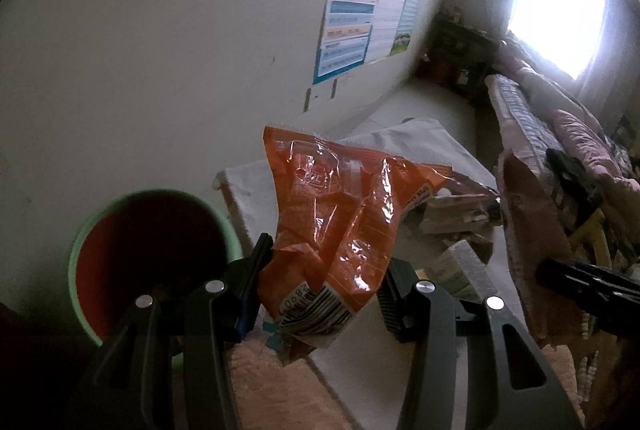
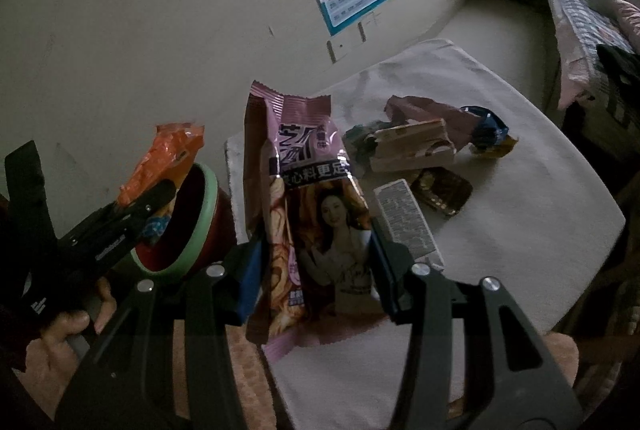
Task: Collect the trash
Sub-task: 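Lift the orange bag and pink snack bag and carry both toward the green bucket, then open the right tool then the left tool over the green bucket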
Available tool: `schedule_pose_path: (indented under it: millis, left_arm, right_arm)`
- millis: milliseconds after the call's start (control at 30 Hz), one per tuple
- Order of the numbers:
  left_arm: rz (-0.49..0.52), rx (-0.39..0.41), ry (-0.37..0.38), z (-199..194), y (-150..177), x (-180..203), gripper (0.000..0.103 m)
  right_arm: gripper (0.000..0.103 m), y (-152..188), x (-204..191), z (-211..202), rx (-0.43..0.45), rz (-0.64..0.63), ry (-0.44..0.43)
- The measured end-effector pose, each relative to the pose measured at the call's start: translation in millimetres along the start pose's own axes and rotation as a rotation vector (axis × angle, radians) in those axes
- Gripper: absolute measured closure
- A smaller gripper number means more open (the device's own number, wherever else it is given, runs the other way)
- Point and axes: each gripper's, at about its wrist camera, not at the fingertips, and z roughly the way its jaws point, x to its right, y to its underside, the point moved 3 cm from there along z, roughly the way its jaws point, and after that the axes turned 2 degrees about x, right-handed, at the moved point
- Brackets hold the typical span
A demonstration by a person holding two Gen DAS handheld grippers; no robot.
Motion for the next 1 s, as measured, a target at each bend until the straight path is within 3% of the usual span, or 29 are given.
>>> schedule_pose_path:
  millis: [367,1000]
  left_arm:
    - [-0.079,-0.03,-0.114,3,16,-60,0.057]
    - [-0.234,-0.103,-0.295,5,52,-173,0.057]
  right_arm:
    - [0.056,2,-32,29,-0.057,-0.051,-0.05]
    - [0.056,4,-160,139,-0.246,-0.21,-0.246]
